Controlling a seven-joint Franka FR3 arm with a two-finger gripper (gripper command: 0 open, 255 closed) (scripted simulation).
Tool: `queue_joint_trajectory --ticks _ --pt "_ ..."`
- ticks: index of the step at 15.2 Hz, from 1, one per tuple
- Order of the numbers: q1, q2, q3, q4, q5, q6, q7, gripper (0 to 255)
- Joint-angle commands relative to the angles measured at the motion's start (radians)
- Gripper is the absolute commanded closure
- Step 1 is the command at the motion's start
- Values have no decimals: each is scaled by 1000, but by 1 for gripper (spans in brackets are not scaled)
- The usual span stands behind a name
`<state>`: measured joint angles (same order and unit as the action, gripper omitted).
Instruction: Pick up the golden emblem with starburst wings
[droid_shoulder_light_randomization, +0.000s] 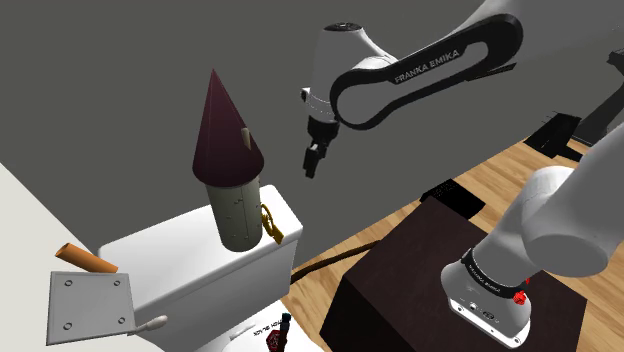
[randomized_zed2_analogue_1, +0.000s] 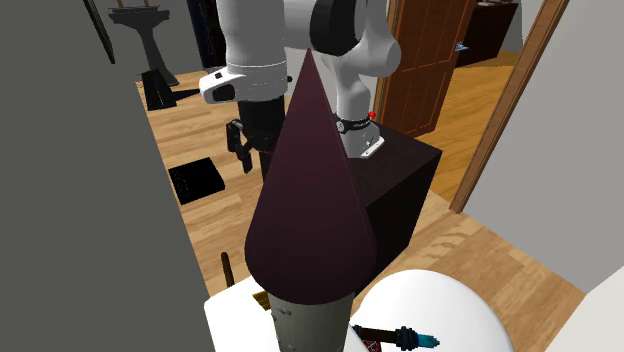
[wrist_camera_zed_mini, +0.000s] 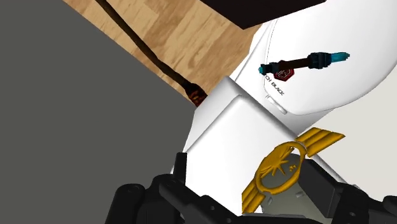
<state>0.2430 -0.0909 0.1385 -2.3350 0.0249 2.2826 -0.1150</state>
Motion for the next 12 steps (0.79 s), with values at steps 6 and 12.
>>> queue_joint_trajectory --ticks 6,12 --pt "48 226 47 103 -9 132 -13 0" --pt "97 418 77 226 -41 209 -16 0"
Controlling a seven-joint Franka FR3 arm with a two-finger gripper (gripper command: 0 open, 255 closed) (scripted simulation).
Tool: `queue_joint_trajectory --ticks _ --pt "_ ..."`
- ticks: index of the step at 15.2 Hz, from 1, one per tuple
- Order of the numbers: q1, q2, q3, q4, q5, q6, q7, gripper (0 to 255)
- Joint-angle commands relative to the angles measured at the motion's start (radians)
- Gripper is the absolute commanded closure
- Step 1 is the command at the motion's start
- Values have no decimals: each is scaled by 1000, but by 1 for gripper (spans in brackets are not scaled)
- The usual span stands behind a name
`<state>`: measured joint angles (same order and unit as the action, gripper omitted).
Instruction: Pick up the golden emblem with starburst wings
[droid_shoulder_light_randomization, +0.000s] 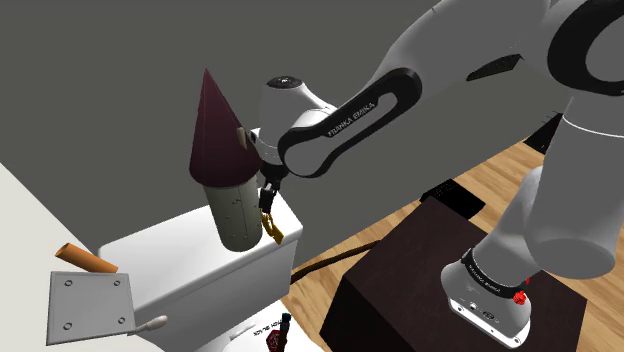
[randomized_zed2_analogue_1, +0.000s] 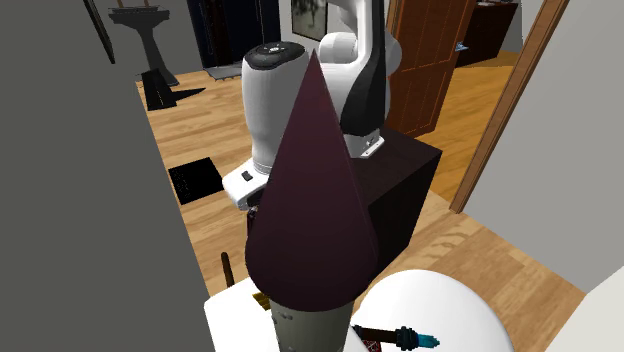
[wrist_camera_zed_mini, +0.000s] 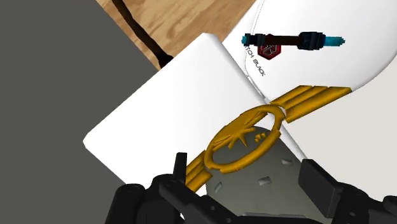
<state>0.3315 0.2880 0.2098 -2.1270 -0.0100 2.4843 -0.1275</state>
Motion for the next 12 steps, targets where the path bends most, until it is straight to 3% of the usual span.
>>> queue_joint_trajectory --ticks 1,10,11,12 --pt "13 51 7 26 -8 11 -4 0" --pt "23 130 -7 22 -29 93 6 0" --pt "23 129 -7 21 -29 94 6 255" --pt "23 128 -7 19 -29 94 6 255"
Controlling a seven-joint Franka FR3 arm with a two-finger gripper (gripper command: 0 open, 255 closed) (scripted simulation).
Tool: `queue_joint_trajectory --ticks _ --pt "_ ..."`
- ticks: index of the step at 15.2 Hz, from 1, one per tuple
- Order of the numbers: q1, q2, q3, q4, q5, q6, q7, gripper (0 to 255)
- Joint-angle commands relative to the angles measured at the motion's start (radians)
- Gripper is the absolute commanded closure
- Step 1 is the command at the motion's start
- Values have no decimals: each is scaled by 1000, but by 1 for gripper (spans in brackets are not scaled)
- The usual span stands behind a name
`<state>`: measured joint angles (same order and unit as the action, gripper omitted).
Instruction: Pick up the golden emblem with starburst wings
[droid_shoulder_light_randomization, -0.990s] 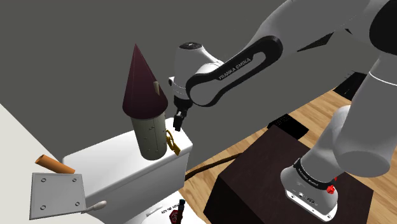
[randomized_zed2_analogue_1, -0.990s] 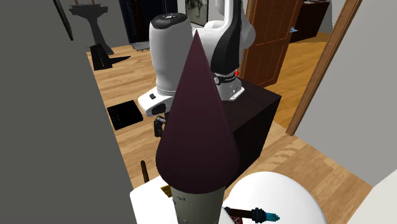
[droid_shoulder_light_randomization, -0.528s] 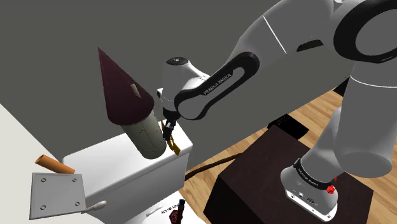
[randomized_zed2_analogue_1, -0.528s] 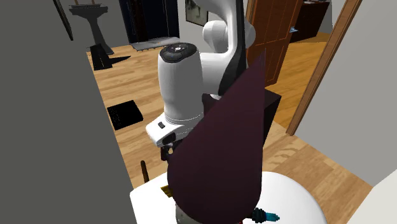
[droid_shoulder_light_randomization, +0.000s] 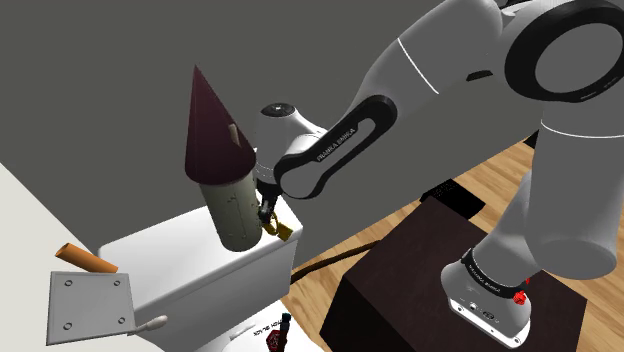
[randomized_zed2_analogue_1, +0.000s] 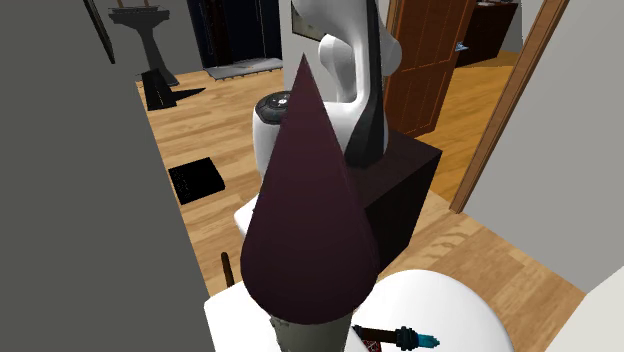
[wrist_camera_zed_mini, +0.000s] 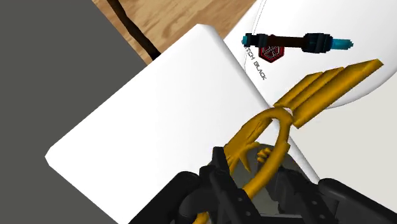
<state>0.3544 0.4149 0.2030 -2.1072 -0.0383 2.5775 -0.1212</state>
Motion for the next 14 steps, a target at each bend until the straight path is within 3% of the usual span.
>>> queue_joint_trajectory --ticks 1,8,14 --pt "0 1 0 -1 0 1 0 255" --pt "1 3 0 2 0 0 0 255" --pt "-8 -60 11 5 16 -65 -8 255"
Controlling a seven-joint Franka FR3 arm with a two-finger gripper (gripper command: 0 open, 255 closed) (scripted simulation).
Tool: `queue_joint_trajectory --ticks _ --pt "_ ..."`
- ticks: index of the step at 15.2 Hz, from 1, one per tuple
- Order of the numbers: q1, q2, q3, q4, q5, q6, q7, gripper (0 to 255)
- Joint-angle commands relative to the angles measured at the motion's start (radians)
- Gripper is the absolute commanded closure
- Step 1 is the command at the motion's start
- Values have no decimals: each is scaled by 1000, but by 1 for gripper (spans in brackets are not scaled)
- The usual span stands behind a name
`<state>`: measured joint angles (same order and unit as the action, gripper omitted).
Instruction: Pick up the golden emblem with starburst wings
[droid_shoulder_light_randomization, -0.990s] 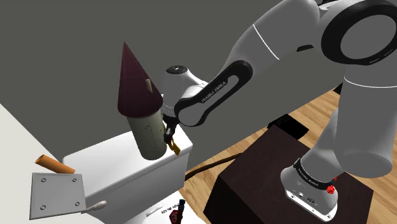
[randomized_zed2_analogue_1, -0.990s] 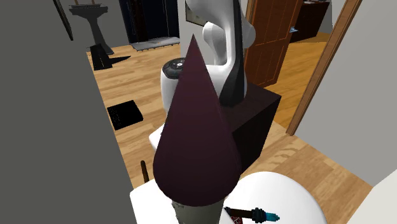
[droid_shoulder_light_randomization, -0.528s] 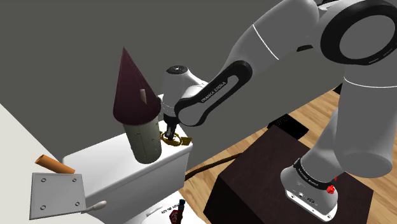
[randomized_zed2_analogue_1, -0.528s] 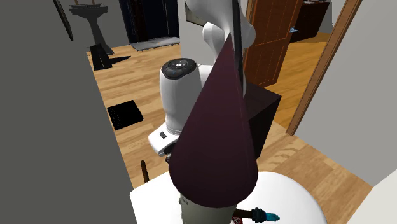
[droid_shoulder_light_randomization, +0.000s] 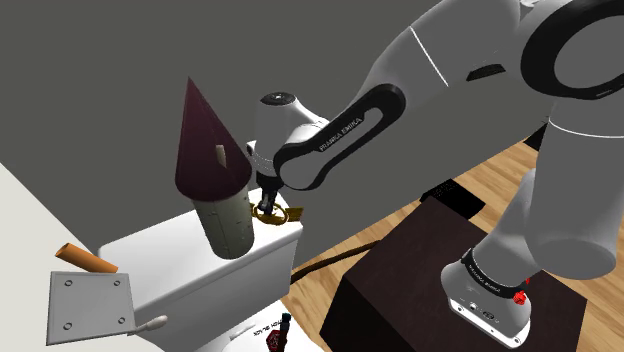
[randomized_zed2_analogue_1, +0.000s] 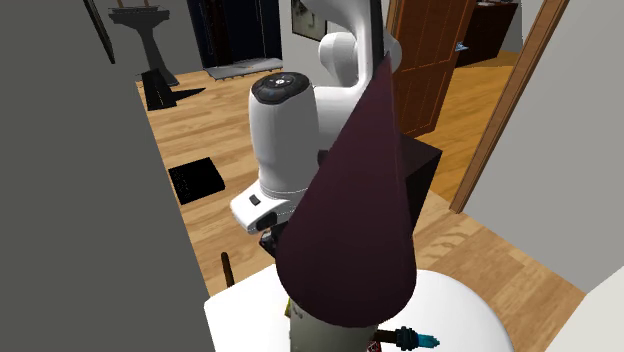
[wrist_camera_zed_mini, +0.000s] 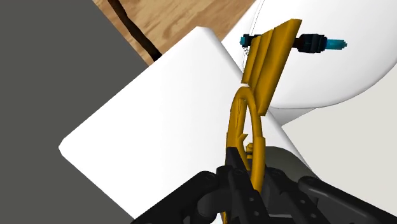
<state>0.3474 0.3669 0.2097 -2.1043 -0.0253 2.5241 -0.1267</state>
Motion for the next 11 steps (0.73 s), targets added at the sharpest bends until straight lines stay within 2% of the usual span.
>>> queue_joint_trajectory --ticks 1,11 --pt "-2 -22 5 3 6 -23 -4 255" --pt "-10 -99 15 20 27 -116 -14 255"
